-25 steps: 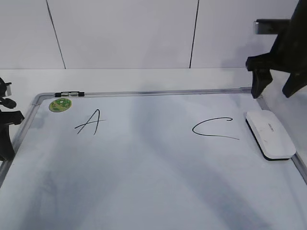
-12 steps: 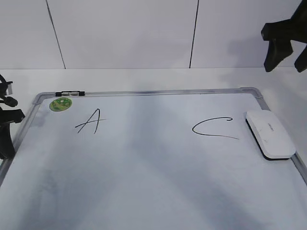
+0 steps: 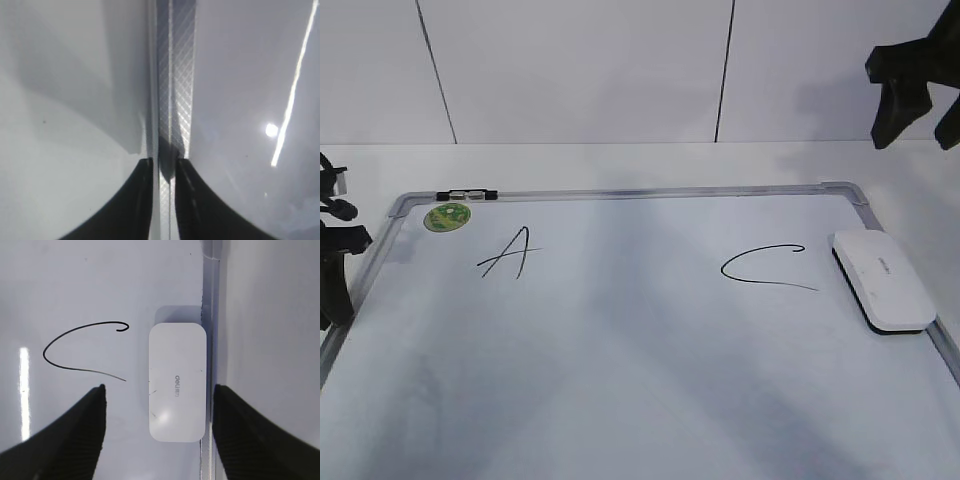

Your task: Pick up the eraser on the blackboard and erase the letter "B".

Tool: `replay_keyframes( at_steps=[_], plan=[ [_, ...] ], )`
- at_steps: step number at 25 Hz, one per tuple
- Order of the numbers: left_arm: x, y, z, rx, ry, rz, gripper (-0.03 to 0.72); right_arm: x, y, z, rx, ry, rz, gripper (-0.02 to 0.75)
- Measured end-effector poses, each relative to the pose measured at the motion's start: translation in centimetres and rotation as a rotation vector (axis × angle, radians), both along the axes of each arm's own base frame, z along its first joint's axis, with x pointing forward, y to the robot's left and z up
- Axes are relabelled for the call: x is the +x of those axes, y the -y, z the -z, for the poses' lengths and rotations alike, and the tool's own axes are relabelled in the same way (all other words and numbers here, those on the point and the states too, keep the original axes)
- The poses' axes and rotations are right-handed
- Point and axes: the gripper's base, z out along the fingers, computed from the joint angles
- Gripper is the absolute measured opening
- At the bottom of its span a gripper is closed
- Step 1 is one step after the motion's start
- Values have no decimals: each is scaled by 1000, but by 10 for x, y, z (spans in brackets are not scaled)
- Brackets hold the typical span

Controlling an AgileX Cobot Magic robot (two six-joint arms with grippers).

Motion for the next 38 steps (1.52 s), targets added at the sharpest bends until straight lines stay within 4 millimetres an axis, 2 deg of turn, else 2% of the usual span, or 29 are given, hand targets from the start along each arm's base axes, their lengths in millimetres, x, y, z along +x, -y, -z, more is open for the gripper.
replay_keyframes(
  at_steps=[3, 6, 12, 19, 22, 30, 35, 38],
  plan=[
    [0, -1, 0, 7, -1, 3, 196, 0, 0, 0, 0, 0, 0, 499],
    [0, -1, 0, 9, -2, 0, 229, 0, 0, 0, 0, -2, 0, 498],
    [-1, -1, -1, 12, -9, 6, 239, 0, 0, 0, 0, -2, 0, 498],
    [-4, -1, -21, 14, -1, 23, 239, -1, 0, -1, 2, 1, 0, 498],
    [-3, -3, -34, 31, 38, 29, 239, -6, 0, -9, 5, 22, 0, 496],
    [-19, -6, -86, 78, 175, 37, 239, -33, 2, -48, 21, 127, -1, 496],
    [-52, -8, -117, 124, 246, 54, 239, -66, 3, -69, 40, 189, -2, 496],
    [-73, -9, -134, 149, 296, 58, 239, -91, 5, -71, 43, 194, -3, 494]
  ],
)
